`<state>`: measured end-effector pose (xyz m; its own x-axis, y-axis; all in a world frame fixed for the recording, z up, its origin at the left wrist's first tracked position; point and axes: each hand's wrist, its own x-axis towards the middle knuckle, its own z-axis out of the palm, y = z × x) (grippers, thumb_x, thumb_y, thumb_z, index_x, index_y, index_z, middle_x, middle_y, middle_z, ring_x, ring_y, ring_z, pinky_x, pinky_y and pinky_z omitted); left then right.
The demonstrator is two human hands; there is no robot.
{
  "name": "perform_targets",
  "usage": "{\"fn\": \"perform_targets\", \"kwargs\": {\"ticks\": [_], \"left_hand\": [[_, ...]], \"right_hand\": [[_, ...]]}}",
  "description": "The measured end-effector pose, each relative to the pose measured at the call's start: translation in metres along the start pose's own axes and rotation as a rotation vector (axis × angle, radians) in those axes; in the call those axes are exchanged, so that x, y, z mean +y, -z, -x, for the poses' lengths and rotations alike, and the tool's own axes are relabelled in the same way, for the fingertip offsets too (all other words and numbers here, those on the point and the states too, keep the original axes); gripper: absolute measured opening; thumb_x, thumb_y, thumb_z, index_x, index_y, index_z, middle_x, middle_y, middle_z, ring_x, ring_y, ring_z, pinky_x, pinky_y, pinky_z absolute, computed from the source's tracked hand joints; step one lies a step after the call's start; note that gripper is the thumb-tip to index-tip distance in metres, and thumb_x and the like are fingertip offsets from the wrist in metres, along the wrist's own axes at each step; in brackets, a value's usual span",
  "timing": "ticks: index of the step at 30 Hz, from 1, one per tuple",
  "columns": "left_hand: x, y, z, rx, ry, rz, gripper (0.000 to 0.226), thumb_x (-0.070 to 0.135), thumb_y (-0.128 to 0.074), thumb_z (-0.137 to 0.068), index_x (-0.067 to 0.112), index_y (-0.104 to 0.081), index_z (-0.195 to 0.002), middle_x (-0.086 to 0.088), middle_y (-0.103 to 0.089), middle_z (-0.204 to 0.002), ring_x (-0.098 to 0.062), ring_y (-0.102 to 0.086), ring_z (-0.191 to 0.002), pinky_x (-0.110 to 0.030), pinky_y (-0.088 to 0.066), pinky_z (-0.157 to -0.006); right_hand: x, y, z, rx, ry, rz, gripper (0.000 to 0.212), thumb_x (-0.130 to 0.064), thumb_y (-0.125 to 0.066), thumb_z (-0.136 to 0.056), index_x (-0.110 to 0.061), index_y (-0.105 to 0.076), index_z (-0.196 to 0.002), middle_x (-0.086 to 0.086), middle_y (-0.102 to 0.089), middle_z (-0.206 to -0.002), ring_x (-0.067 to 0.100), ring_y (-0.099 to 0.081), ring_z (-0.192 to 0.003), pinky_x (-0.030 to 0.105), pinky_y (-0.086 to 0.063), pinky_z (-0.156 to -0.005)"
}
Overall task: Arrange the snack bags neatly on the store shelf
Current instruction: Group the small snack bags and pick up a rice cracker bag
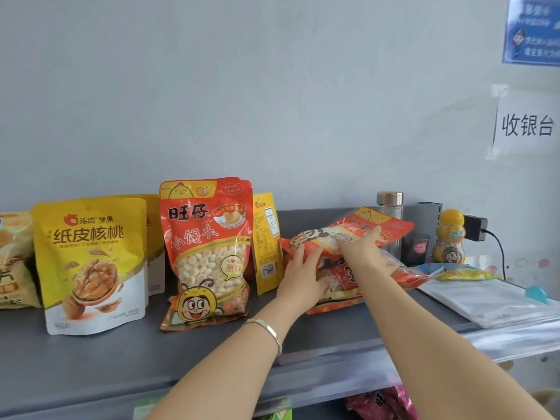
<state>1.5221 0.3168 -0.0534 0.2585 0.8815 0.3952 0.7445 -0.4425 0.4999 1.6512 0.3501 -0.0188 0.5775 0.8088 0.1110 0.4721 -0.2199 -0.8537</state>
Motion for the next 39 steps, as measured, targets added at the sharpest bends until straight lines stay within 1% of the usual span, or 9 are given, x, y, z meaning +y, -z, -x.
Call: {"fn": "perform_targets", "kwargs": {"ticks": [6, 10, 14, 16, 19, 24, 31, 35, 39], "left_hand": [[-0.003, -0.003, 0.004, 0.032, 0.019, 0.142, 0.057, 0.020, -0.050, -0.095, 0.028, -0.025, -0.146, 0.005, -0.009, -0.156, -0.020, -0.029, -0.138, -0.027, -0.035, -0.102], [-0.003, 0.000, 0.008, 0.042, 0.010, 0.162, 0.055, 0.017, -0.052, -0.093, 0.024, -0.030, -0.143, 0.001, -0.020, -0.153, -0.017, -0.030, -0.137, -0.019, -0.029, -0.097], [-0.006, 0.006, 0.012, -0.017, 0.004, 0.263, 0.057, 0.010, -0.053, -0.092, 0.021, -0.031, -0.143, 0.002, -0.024, -0.152, -0.014, -0.027, -0.138, -0.015, -0.023, -0.096], [-0.007, 0.010, 0.017, -0.086, 0.018, 0.368, 0.061, 0.010, -0.054, -0.093, 0.022, -0.026, -0.146, 0.004, -0.020, -0.154, -0.012, -0.022, -0.140, -0.016, -0.020, -0.100], [-0.007, 0.015, 0.023, -0.088, 0.010, 0.362, 0.067, 0.015, -0.055, -0.093, 0.024, -0.020, -0.149, 0.004, -0.014, -0.156, -0.012, -0.014, -0.143, -0.022, -0.017, -0.109], [0.010, 0.030, 0.032, 0.256, -0.130, 0.186, 0.073, 0.025, -0.060, -0.090, 0.023, -0.016, -0.149, -0.008, -0.012, -0.154, -0.020, -0.011, -0.143, -0.024, -0.010, -0.111], [0.010, 0.073, 0.067, 0.588, 0.088, -0.115, 0.076, 0.053, -0.049, -0.088, 0.023, -0.016, -0.149, -0.007, -0.024, -0.153, -0.029, -0.025, -0.138, -0.046, -0.026, -0.108], [-0.013, 0.099, 0.094, 0.434, 0.203, 0.523, 0.095, 0.050, -0.061, -0.084, 0.018, -0.001, -0.150, -0.001, -0.023, -0.154, -0.019, -0.025, -0.140, -0.037, -0.025, -0.110], [-0.046, 0.117, 0.123, 0.480, 0.178, 0.773, 0.081, 0.036, -0.069, -0.080, 0.021, -0.018, -0.141, 0.013, -0.047, -0.123, -0.011, -0.045, -0.119, -0.029, -0.036, -0.096]], "right_hand": [[-0.012, -0.006, 0.006, 0.089, 0.067, -0.592, 0.092, -0.024, -0.059, -0.093, -0.027, 0.011, -0.153, 0.018, -0.053, -0.133, 0.035, -0.054, -0.117, 0.046, -0.043, -0.100], [-0.021, -0.012, 0.026, 0.121, -0.087, -0.974, 0.092, -0.020, -0.066, -0.091, -0.017, 0.001, -0.154, 0.017, -0.040, -0.146, 0.033, -0.047, -0.128, 0.040, -0.043, -0.097], [-0.023, -0.021, 0.022, 0.062, -0.216, -0.852, 0.030, -0.020, -0.055, -0.096, 0.000, -0.051, -0.118, 0.017, -0.060, -0.115, 0.035, -0.059, -0.108, 0.043, -0.051, -0.084], [-0.022, -0.019, 0.024, 0.099, -0.204, -0.778, 0.027, -0.019, -0.044, -0.100, 0.002, -0.059, -0.111, 0.019, -0.063, -0.112, 0.036, -0.061, -0.103, 0.045, -0.052, -0.085], [-0.019, -0.016, 0.031, 0.177, -0.193, -0.823, 0.033, -0.021, -0.037, -0.103, -0.001, -0.061, -0.114, 0.016, -0.063, -0.113, 0.035, -0.060, -0.103, 0.042, -0.049, -0.083], [-0.018, 0.005, 0.047, 0.242, -0.217, -1.053, 0.038, -0.027, -0.031, -0.105, -0.008, -0.053, -0.130, 0.010, -0.058, -0.126, 0.029, -0.056, -0.111, 0.041, -0.046, -0.093], [-0.023, 0.002, 0.082, 0.039, 0.115, -0.914, 0.031, -0.020, -0.037, -0.102, -0.012, -0.044, -0.073, 0.001, -0.043, -0.067, 0.015, -0.041, -0.062, 0.028, -0.034, -0.054], [-0.030, -0.031, 0.122, -0.105, 0.412, -0.757, 0.034, -0.024, -0.041, -0.101, -0.015, -0.042, -0.068, 0.003, -0.041, -0.064, 0.015, -0.037, -0.061, 0.030, -0.032, -0.058], [-0.041, -0.059, 0.158, -0.134, 0.472, -0.687, 0.038, -0.031, -0.038, -0.102, -0.017, -0.041, -0.067, -0.003, -0.044, -0.063, 0.013, -0.040, -0.061, 0.034, -0.034, -0.063]]}}
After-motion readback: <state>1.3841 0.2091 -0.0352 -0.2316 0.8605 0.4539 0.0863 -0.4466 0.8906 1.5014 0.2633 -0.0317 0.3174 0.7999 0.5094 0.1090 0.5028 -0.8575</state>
